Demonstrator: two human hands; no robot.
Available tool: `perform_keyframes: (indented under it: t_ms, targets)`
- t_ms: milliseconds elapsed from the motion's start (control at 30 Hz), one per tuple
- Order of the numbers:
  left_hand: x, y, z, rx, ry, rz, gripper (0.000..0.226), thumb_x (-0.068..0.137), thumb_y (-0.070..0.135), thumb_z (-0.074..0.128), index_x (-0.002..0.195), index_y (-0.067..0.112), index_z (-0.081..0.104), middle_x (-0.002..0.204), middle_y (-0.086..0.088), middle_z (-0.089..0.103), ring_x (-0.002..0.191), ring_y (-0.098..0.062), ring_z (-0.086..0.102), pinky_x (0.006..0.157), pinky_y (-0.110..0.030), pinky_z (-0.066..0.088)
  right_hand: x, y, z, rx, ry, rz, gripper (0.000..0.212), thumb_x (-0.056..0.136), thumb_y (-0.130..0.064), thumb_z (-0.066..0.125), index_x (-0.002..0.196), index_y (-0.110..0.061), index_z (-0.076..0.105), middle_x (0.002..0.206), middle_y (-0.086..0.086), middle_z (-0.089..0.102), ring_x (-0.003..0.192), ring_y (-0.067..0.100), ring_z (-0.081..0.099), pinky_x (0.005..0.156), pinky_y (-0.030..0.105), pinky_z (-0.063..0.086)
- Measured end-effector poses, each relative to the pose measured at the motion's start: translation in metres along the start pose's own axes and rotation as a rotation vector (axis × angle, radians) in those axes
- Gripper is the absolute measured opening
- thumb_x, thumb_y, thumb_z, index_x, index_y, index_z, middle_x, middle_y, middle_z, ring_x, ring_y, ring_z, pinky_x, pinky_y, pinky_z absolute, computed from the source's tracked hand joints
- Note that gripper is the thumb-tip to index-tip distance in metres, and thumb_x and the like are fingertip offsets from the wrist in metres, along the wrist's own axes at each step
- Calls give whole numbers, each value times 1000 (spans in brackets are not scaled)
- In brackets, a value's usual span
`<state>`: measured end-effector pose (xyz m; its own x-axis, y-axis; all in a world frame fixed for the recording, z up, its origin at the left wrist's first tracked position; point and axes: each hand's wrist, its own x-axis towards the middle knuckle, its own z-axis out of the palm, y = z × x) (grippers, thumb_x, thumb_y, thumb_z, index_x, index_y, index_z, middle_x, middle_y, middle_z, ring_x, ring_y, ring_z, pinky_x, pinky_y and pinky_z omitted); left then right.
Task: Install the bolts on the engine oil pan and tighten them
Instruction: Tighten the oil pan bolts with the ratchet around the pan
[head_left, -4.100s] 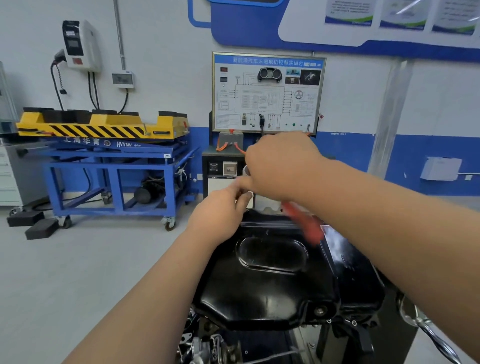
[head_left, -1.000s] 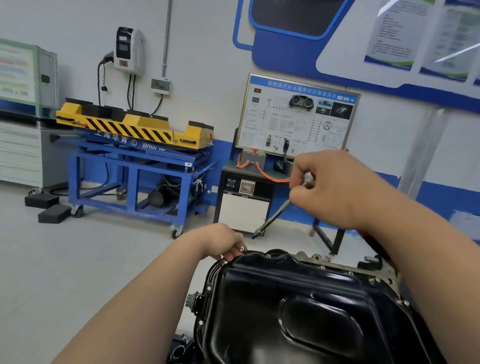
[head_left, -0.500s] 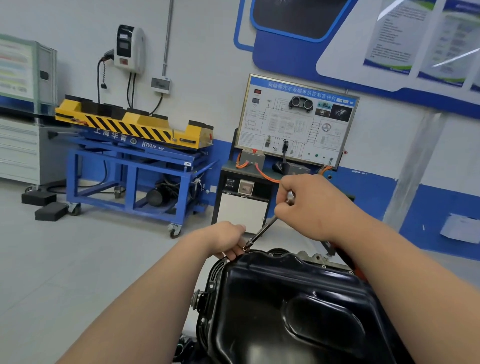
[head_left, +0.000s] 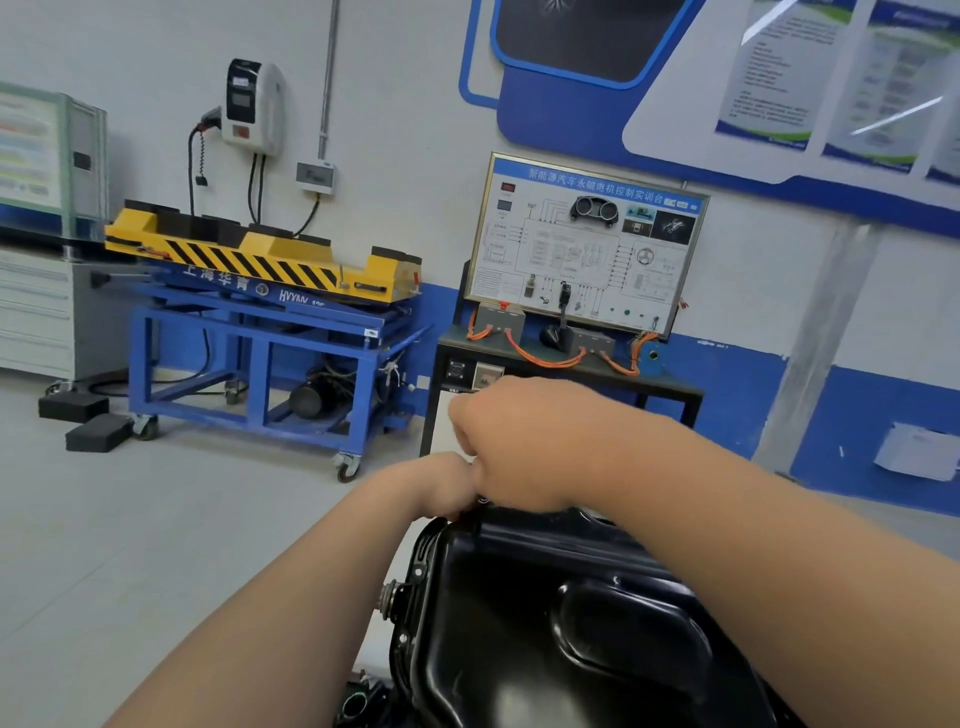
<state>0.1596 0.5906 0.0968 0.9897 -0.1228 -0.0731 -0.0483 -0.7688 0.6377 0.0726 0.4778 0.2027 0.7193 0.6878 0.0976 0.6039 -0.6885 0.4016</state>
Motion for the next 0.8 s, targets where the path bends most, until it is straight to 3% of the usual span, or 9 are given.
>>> perform_keyframes:
  t_ms: [67,133,233,367,433,533,633,700,800]
  targets:
    - [-6,-2,0,7,14,18,32,94,10,43,120,-2,58,120,-23,58,98,-28,56,87,-35,46,-2,-7,2,27,-5,10,14,90,-20,52,102,-17,45,98,2,49,80,22,52,62,34,42]
    - [-12,-3,2,-21,27,40,34,94,12,43,124,2,57,126,-18,55,112,-29,52,100,-40,42,-8,-11,3,80,-12,34,23,89,-15,52,111,-16,47,108,3,50,88,24,53,70,37,46]
    - [-18,-3,9,-127,65,34,29,93,12,44,115,2,61,115,-17,59,103,-29,54,99,-41,44,-17,-16,8,13,73,69,30,86,-10,56,114,-16,48,98,0,49,81,22,49,66,36,44]
    - [-22,-2,13,-247,123,30,29,93,11,44,110,-3,62,113,-22,63,106,-34,58,99,-46,45,-23,-21,13,-85,137,164,26,84,-5,58,108,-10,49,67,0,28,58,22,34,44,30,26]
    - [-25,-2,13,-253,154,35,26,90,4,44,106,-4,63,106,-20,64,95,-28,56,95,-43,45,-23,-24,14,-84,126,207,26,84,-5,57,109,-10,50,66,1,28,54,20,31,43,28,24]
    - [-28,-1,12,-230,184,37,28,89,0,43,109,-7,62,106,-24,63,88,-25,51,91,-44,46,-22,-29,16,-53,118,208,29,84,-5,58,111,-10,48,82,5,42,68,26,46,51,33,35]
    - [-30,0,13,-258,183,22,26,88,1,46,106,-9,62,103,-29,63,84,-26,52,92,-50,47,-24,-28,13,-43,126,130,30,85,-6,58,111,-11,46,88,3,32,75,28,47,58,37,36]
    - [-30,1,14,-276,188,13,24,90,3,45,103,-9,62,103,-27,62,92,-30,56,98,-52,44,-24,-25,10,-80,138,121,27,86,-3,55,110,-11,50,79,1,31,75,26,44,59,37,35]
    - [-30,2,17,-300,198,-11,31,98,13,42,120,-1,59,120,-20,60,115,-34,54,104,-47,41,-23,-23,8,-117,165,185,23,89,-2,52,109,-11,58,76,1,37,73,25,42,58,35,36]
